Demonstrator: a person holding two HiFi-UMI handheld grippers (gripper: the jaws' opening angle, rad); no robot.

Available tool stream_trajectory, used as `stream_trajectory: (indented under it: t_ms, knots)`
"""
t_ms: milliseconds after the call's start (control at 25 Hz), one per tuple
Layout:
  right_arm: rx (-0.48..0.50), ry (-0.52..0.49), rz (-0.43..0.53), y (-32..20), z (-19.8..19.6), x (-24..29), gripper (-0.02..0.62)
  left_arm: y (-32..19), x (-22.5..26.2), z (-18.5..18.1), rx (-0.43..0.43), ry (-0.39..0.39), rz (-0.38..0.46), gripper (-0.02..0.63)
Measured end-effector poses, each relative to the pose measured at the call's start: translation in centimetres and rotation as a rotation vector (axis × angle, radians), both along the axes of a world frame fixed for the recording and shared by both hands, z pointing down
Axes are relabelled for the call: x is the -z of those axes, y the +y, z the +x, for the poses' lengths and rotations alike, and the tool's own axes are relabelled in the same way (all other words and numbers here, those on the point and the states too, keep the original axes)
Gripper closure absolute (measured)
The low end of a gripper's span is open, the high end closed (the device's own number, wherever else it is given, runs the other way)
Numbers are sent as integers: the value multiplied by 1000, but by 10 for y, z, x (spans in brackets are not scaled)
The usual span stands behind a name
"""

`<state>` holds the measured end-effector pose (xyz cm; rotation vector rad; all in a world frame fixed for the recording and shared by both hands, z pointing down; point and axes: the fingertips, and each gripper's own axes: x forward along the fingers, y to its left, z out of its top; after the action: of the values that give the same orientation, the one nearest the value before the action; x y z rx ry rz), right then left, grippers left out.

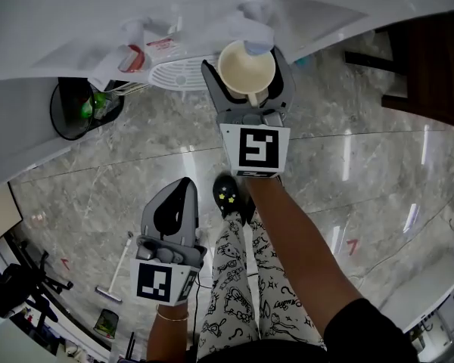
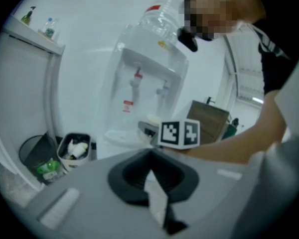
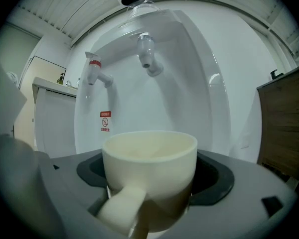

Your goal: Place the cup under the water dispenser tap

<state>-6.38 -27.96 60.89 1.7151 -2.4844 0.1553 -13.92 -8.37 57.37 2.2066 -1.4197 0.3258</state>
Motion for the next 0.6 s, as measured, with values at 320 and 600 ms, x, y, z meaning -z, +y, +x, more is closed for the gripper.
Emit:
stream_trajectory:
  t_ms: [320, 600]
  knots:
    - [96, 24, -15, 5, -4, -3, 169, 3, 5, 4, -21, 17, 9, 609]
    - [155, -16, -28, 9, -5, -4, 167, 16, 0, 12, -37, 33, -34, 608]
